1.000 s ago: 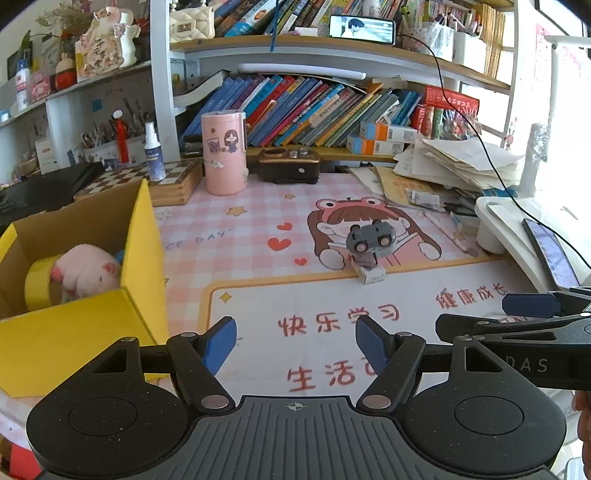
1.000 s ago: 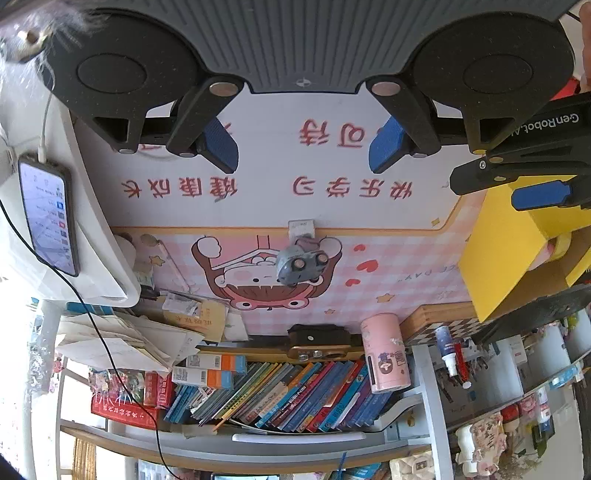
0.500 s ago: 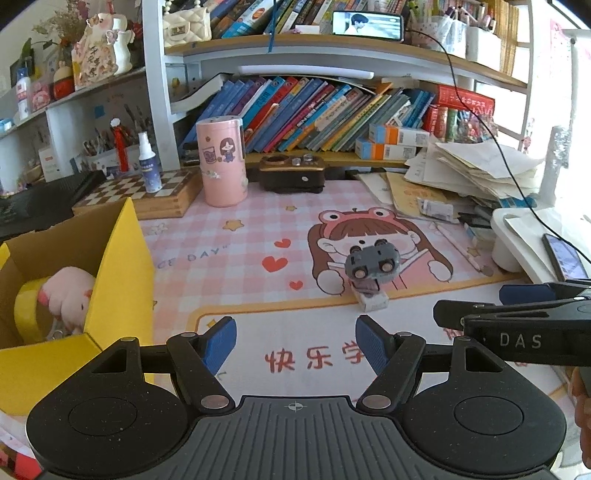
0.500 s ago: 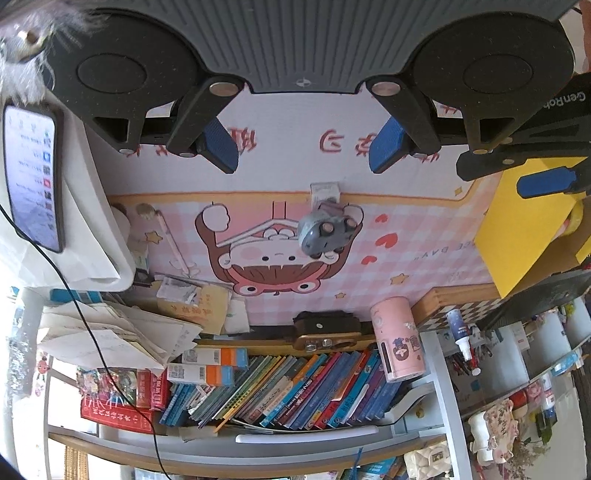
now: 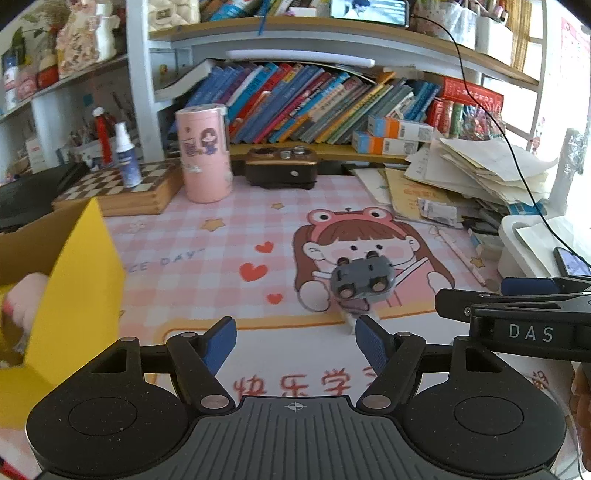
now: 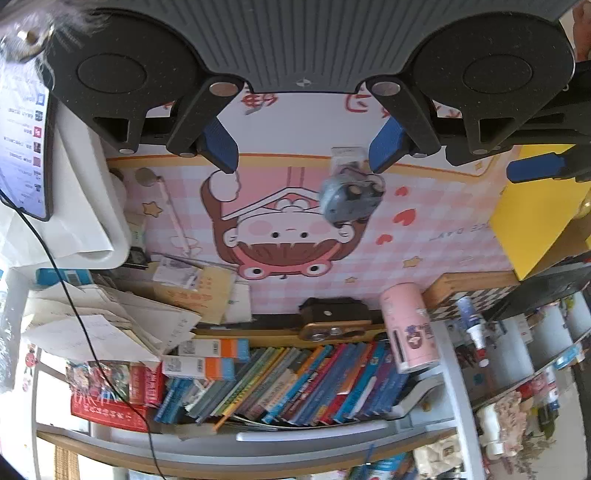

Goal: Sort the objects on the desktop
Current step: 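Move left tool to the grey toy car while right tool approaches the small white box, then close left tool on the grey toy car while right tool grasps the white box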

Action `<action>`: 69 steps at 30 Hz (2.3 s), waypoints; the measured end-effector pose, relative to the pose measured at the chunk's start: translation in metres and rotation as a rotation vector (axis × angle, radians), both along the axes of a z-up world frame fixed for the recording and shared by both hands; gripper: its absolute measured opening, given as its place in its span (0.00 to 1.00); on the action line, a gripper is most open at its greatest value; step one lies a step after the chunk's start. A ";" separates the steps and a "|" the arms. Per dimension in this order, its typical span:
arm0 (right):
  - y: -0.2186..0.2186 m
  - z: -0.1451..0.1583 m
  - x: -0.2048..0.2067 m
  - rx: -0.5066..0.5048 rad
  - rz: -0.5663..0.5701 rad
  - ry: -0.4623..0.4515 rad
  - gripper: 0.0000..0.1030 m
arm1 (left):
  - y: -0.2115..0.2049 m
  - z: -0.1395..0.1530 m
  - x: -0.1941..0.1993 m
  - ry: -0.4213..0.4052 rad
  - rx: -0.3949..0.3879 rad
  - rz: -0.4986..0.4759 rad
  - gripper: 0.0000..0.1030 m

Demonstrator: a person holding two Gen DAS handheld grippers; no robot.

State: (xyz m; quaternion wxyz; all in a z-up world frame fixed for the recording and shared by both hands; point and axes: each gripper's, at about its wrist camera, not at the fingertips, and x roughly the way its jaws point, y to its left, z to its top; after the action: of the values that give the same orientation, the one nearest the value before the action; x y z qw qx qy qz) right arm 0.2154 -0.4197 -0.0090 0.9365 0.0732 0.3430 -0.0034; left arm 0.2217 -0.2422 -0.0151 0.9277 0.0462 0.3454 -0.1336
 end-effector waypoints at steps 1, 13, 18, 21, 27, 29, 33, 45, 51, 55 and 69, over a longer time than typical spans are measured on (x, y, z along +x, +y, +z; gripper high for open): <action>-0.003 0.000 0.001 -0.001 -0.007 0.000 0.75 | -0.003 -0.001 0.003 0.001 -0.001 -0.008 0.71; -0.035 -0.004 0.006 -0.001 -0.095 0.005 0.75 | -0.039 -0.008 0.038 0.019 -0.016 -0.079 0.71; -0.042 -0.005 0.005 -0.007 -0.118 0.003 0.75 | -0.050 -0.010 0.051 0.023 -0.019 -0.095 0.71; -0.045 -0.006 0.005 -0.007 -0.125 0.011 0.75 | -0.055 -0.015 0.059 0.033 -0.021 -0.100 0.71; -0.045 -0.008 0.006 -0.015 -0.127 0.020 0.75 | -0.061 -0.023 0.074 0.067 -0.056 -0.087 0.70; -0.045 -0.008 0.006 -0.016 -0.124 0.023 0.75 | -0.062 -0.025 0.077 0.078 -0.066 -0.087 0.70; -0.044 -0.008 0.006 -0.021 -0.117 0.021 0.75 | -0.062 -0.029 0.083 0.093 -0.074 -0.082 0.69; -0.036 -0.009 0.008 -0.024 -0.077 0.034 0.75 | -0.066 -0.040 0.089 0.131 -0.082 -0.103 0.60; -0.032 -0.012 0.012 -0.019 -0.046 0.045 0.75 | -0.050 -0.022 0.077 0.112 -0.152 -0.085 0.60; -0.022 -0.018 0.020 -0.018 0.002 0.055 0.75 | -0.025 -0.010 0.062 0.094 -0.178 -0.020 0.60; 0.034 -0.048 0.073 -0.079 0.235 0.043 0.71 | 0.039 0.005 0.015 0.079 -0.140 0.144 0.60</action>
State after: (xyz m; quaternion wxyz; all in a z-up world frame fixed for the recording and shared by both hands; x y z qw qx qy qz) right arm 0.2887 -0.3859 -0.0567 0.9250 -0.0048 0.3689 0.0915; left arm 0.2367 -0.2031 -0.0105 0.9215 -0.0490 0.3741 -0.0923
